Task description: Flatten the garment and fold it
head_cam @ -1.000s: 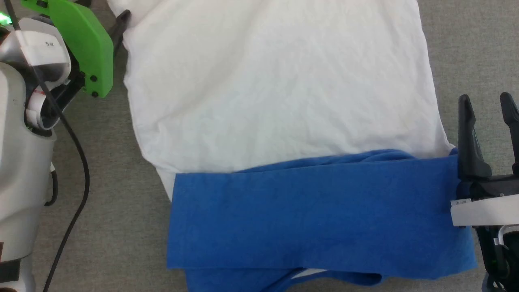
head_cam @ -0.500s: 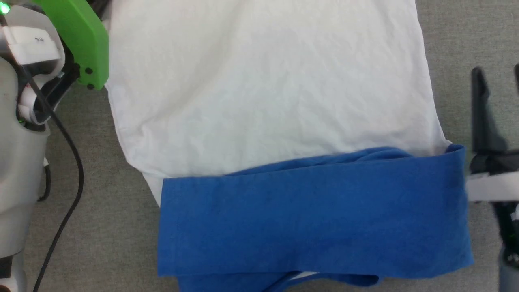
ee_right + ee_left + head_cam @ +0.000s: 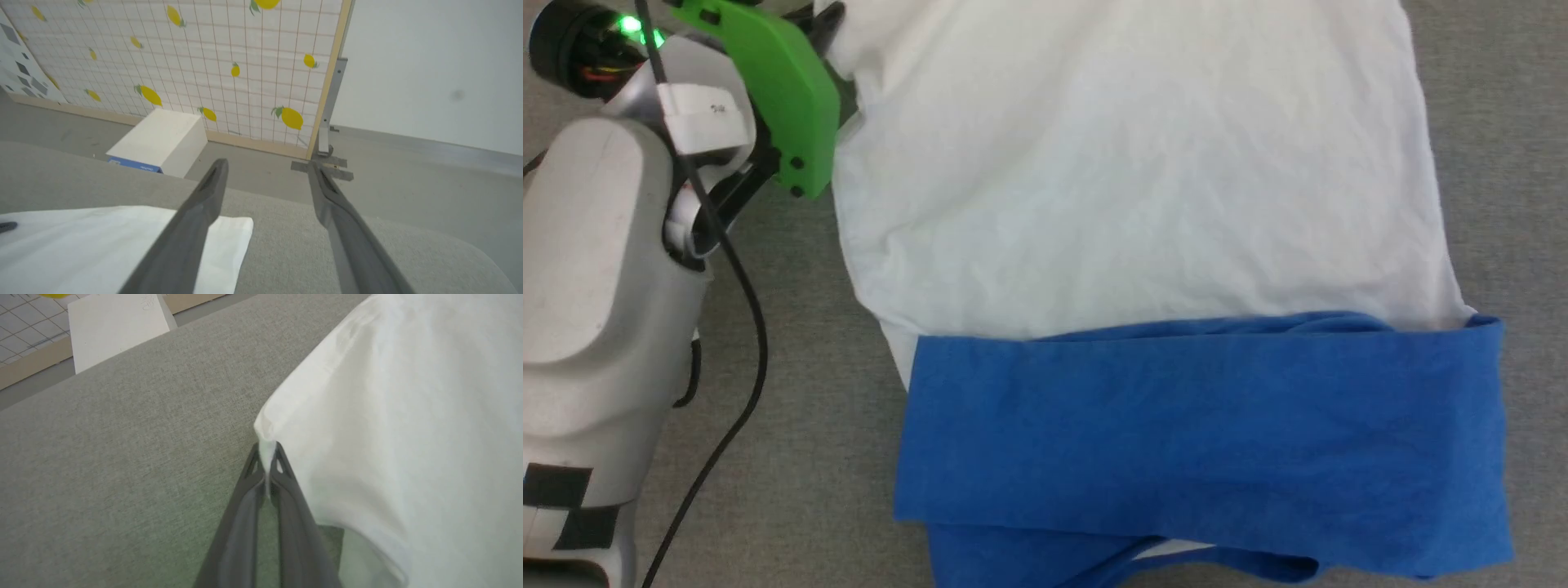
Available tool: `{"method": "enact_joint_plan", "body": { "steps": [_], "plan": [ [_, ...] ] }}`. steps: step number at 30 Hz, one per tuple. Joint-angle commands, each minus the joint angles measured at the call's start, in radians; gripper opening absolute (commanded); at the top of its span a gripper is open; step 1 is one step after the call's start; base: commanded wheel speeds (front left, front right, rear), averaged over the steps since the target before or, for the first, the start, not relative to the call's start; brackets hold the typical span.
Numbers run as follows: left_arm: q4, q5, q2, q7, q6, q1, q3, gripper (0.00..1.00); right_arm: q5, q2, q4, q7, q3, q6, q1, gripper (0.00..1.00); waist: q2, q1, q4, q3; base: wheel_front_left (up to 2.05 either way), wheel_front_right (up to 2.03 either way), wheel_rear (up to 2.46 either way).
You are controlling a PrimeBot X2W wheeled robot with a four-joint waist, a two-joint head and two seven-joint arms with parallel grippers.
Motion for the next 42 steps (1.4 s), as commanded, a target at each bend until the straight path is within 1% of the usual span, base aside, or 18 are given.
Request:
{"method": "enact_joint_plan", "body": {
  "steps": [1,4,6,10,14,19,20,21,22,25,29,36,39,42],
  "plan": [
    [0.004,-0.010,-0.012,-0.010,-0.006,-0.028,-0.007,0.00,-0.012,0.008,0.047,0.048,0.010,-0.001,-0.047,1.00,0.0000,-0.0001,0.037,0.030,0.00,0.00,0.00],
    [0.006,-0.011,-0.033,-0.024,-0.007,-0.060,-0.034,0.00,-0.074,0.014,0.162,0.133,0.027,-0.001,-0.157,1.00,0.0000,-0.0001,0.073,0.068,0.00,0.00,0.00],
    [0.008,-0.013,-0.048,-0.035,-0.007,-0.079,-0.052,0.00,-0.114,0.026,0.228,0.174,0.026,-0.001,-0.204,1.00,0.0000,-0.0001,0.097,0.092,0.00,0.00,0.00],
    [0.019,-0.021,-0.076,-0.061,-0.007,-0.117,-0.090,0.00,-0.202,0.043,0.334,0.252,0.014,-0.001,-0.251,1.00,0.0000,-0.0001,0.144,0.136,0.00,0.00,0.00],
    [0.037,-0.031,-0.097,-0.088,-0.007,-0.148,-0.123,0.00,-0.261,0.061,0.394,0.306,-0.005,-0.001,-0.252,1.00,0.0000,-0.0001,0.179,0.168,0.00,0.00,0.00],
    [0.065,-0.045,-0.100,-0.112,-0.007,-0.173,-0.149,0.00,-0.302,0.084,0.425,0.333,-0.027,-0.001,-0.224,1.00,0.0000,-0.0001,0.198,0.189,0.00,0.00,0.00],
    [0.071,-0.048,-0.098,-0.116,-0.007,-0.178,-0.151,0.00,-0.304,0.092,0.430,0.346,-0.031,-0.001,-0.219,0.95,0.0000,-0.0001,0.199,0.192,0.00,0.00,0.00],
    [0.076,-0.051,-0.097,-0.119,-0.007,-0.181,-0.153,0.00,-0.310,0.097,0.431,0.352,-0.038,-0.001,-0.217,0.35,0.0000,-0.0001,0.199,0.193,0.00,0.00,0.00],
    [0.082,-0.053,-0.096,-0.123,-0.007,-0.186,-0.155,0.00,-0.317,0.102,0.429,0.356,-0.044,-0.001,-0.216,0.00,0.0000,-0.0001,0.198,0.195,0.00,0.00,0.00],
    [0.097,-0.059,-0.088,-0.129,-0.007,-0.195,-0.155,0.00,-0.329,0.113,0.417,0.364,-0.055,-0.001,-0.217,0.00,0.0000,-0.0001,0.190,0.194,0.00,0.00,0.00],
    [0.115,-0.065,-0.084,-0.156,0.001,-0.207,-0.136,0.00,-0.328,0.125,0.401,0.334,-0.076,-0.001,-0.229,0.00,0.0000,-0.0001,0.171,0.174,0.00,0.00,0.00],
    [0.131,-0.037,-0.078,-0.289,0.038,-0.241,-0.086,0.00,-0.284,0.130,0.404,0.197,-0.099,-0.001,-0.264,0.00,0.0000,-0.0001,0.128,0.104,0.00,0.00,0.00],
    [0.141,-0.018,-0.073,-0.348,0.050,-0.255,-0.074,0.00,-0.263,0.123,0.424,0.131,-0.109,-0.001,-0.279,0.00,0.0000,-0.0001,0.112,0.064,0.00,0.00,0.00],
    [0.151,-0.006,-0.069,-0.401,0.059,-0.264,-0.060,0.00,-0.247,0.117,0.450,0.091,-0.116,-0.001,-0.289,0.00,0.0000,-0.0001,0.100,0.027,0.00,0.00,0.00]
  ]
}}
